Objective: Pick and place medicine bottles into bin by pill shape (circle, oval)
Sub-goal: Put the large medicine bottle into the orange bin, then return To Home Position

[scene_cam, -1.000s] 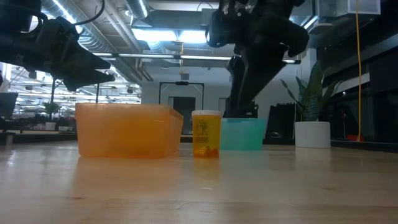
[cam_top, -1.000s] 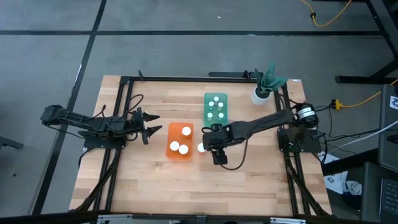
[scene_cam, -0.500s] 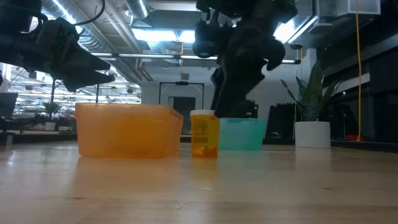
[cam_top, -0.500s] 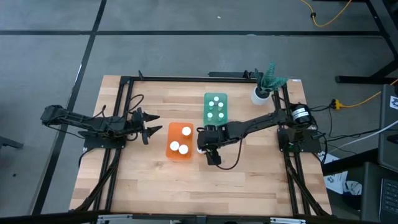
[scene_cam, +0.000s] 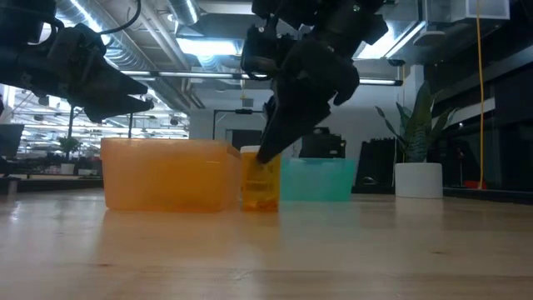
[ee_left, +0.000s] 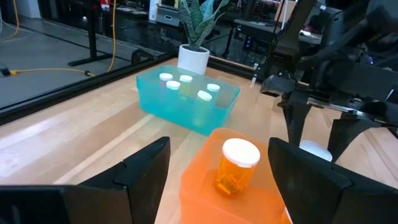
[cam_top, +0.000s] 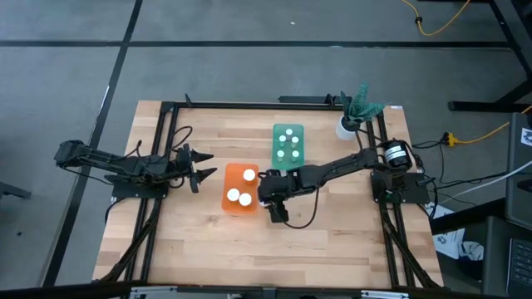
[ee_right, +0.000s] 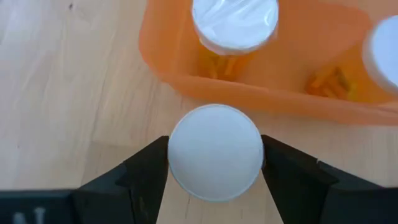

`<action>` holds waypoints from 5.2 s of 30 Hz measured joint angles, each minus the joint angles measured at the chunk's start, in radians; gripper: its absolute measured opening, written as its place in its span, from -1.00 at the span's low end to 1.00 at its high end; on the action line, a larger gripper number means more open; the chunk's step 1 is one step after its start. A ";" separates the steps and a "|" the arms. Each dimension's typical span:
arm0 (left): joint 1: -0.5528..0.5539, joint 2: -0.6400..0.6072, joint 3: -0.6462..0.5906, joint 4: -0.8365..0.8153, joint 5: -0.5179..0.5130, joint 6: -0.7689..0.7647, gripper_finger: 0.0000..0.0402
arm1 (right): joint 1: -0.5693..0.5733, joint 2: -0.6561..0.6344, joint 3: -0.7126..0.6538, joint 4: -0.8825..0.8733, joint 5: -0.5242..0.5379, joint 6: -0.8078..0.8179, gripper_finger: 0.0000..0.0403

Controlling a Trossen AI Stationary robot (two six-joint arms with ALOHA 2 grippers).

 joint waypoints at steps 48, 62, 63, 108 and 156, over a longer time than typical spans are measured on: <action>0.000 0.000 0.000 -0.002 0.000 0.001 0.31 | -0.165 0.179 0.454 -0.088 0.001 -0.233 0.05; 0.000 0.000 0.000 -0.003 0.000 0.024 0.31 | -0.195 0.280 0.453 -0.049 -0.063 -0.175 0.06; 0.000 0.000 0.000 -0.003 0.000 0.024 0.31 | -0.195 0.281 0.453 -0.051 -0.065 -0.171 0.06; 0.000 0.000 0.000 -0.001 0.000 0.026 0.31 | -0.051 0.200 1.002 -1.147 0.193 0.145 0.40; 0.199 -0.042 0.000 -0.043 0.361 0.262 0.31 | 0.016 -1.078 -0.332 -0.200 0.212 -0.043 0.40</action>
